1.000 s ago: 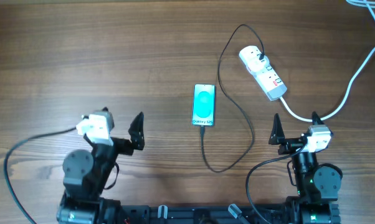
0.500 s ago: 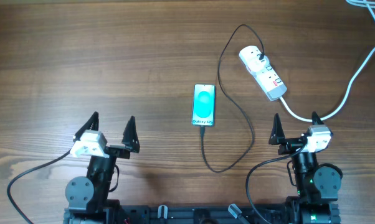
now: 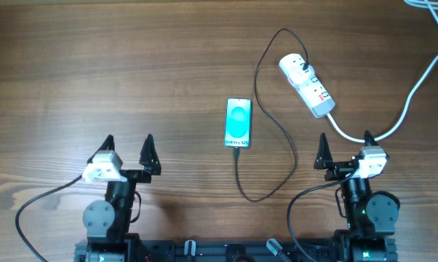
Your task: Plug charger to phone and switch on socket
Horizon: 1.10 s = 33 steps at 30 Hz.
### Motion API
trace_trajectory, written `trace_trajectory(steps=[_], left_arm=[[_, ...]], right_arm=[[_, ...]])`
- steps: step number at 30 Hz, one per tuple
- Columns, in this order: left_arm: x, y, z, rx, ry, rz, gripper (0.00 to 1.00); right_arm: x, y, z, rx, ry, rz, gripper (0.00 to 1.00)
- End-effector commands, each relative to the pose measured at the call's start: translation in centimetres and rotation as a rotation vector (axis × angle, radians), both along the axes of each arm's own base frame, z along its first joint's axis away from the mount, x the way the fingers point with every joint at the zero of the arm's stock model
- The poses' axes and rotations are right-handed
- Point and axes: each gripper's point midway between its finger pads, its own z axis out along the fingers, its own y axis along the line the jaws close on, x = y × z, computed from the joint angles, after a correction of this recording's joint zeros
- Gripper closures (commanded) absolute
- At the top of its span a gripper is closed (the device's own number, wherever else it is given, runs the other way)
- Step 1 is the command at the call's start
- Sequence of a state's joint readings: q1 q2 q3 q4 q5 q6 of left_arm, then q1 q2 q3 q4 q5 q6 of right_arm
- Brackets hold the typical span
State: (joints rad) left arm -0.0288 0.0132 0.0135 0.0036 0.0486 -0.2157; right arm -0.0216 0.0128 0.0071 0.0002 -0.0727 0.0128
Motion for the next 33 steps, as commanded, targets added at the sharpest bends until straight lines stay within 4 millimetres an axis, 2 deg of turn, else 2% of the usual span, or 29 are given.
trace_trajectory(steps=[1,10,33], left_arm=[[-0.04,1.10,-2.18,0.007,0.080,0.052,0.00],[-0.04,0.95,-2.16,0.213,0.068,0.037,0.00],[-0.04,1.01,-2.13,0.239,0.065,0.040,0.00]], right_arm=[[0.02,-0.32,-0.03,-0.011,-0.001,-0.017,0.00],[0.05,-0.32,-0.17,-0.011,0.005,-0.017,0.00],[0.05,-0.32,-0.17,-0.011,0.005,-0.017,0.00]])
